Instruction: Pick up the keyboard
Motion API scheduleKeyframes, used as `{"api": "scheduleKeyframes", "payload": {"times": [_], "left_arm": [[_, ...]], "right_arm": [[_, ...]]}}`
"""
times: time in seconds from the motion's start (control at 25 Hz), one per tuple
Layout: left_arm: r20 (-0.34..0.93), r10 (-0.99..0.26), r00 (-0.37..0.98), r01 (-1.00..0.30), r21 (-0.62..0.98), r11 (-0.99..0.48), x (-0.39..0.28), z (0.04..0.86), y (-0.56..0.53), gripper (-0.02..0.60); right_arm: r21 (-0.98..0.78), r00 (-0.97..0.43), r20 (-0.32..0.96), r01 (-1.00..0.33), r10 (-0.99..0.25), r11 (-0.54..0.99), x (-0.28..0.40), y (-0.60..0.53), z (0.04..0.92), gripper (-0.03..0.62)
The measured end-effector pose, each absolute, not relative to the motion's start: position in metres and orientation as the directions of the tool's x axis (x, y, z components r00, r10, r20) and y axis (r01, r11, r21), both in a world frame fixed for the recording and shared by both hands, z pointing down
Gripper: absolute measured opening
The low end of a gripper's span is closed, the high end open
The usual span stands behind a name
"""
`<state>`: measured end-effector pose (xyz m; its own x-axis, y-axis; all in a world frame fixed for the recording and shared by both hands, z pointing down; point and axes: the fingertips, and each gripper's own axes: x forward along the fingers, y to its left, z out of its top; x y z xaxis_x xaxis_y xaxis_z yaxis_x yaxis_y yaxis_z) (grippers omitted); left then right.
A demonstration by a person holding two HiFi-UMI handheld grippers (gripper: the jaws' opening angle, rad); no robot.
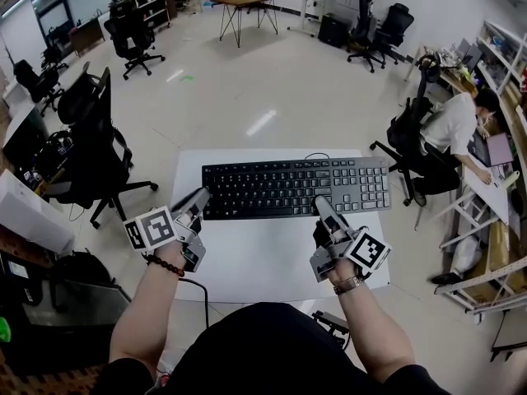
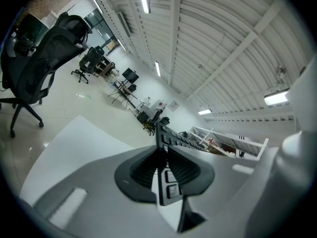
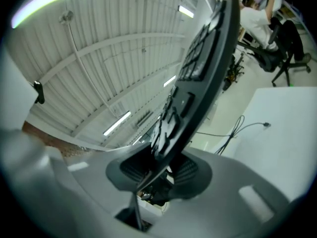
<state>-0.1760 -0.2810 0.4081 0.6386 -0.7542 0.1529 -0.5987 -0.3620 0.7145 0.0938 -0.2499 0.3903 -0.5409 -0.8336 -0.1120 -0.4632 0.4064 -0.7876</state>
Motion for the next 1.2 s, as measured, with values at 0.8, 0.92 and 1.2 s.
{"api": "scheduleKeyframes", "payload": {"times": [0.8,0.92,1.2], "left_arm": [[0.123,-0.761,0.637,-0.595,0.707,-0.383,-0.1797,0.4085,-0.2802,0.072],[0.122,-0.763,0.635,-0.595,0.707,-0.382,-0.1798,0.4094,-0.2792,0.071],[0.125,-0.762,0.635,-0.596,0.707,-0.381,-0.178,0.4091,-0.2759,0.071]], "right_arm": [[-0.76,-0.549,-0.133,-0.478,-0.825,0.441,0.0892,-0.2462,0.3877,0.11],[-0.759,-0.55,-0.136,-0.477,-0.824,0.443,0.0888,-0.2453,0.3877,0.11],[-0.759,-0.549,-0.133,-0.479,-0.825,0.442,0.0907,-0.2423,0.3871,0.11]]}}
